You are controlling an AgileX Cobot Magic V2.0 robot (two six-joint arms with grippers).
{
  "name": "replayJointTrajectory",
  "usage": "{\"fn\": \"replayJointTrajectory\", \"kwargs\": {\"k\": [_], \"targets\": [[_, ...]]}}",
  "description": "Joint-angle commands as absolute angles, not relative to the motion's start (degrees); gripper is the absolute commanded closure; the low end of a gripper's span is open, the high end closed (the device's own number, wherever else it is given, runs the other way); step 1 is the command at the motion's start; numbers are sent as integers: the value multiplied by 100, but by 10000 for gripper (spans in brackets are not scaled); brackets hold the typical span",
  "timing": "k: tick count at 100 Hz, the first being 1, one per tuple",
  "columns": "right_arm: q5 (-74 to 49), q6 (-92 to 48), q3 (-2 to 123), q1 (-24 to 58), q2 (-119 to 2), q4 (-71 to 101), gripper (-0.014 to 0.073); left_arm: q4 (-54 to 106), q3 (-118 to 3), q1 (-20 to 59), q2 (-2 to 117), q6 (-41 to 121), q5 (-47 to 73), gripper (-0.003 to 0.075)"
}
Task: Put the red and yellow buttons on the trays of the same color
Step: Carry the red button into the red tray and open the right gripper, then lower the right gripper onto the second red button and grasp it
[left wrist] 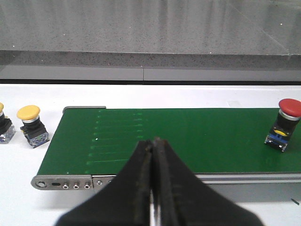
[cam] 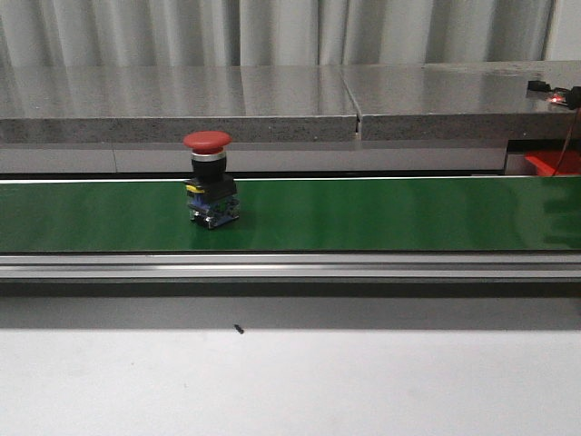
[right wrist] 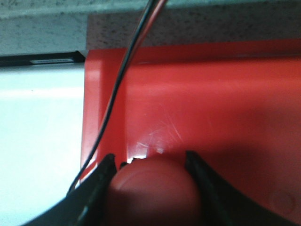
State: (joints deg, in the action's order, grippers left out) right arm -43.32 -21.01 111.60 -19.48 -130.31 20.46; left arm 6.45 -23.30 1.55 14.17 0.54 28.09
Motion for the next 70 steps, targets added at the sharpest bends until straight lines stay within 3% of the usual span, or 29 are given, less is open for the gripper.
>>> {"fn": "replayJointTrajectory", "kwargs": {"k": [1,14,40,54,70], "targets": [[-4111,-2097,11366,-1979,-12676,2197,438,717,-2474,209,1469,0,2346,741],[-4123,-2097,11366,-1979,-12676,2197,400,717,-2474,209,1469,0,2346,741],[-4206,-2097,11366,-1979,-12676,2197,126,717,-2474,209,1469,0,2346,741],[-4229,-2097,11366,-1979,-12628,2197,71,717,-2474,209,1469,0,2346,741],[-4254,-2097,11366,-1979,-12356,2197,68,717,-2474,209,1469,0,2346,741]]}}
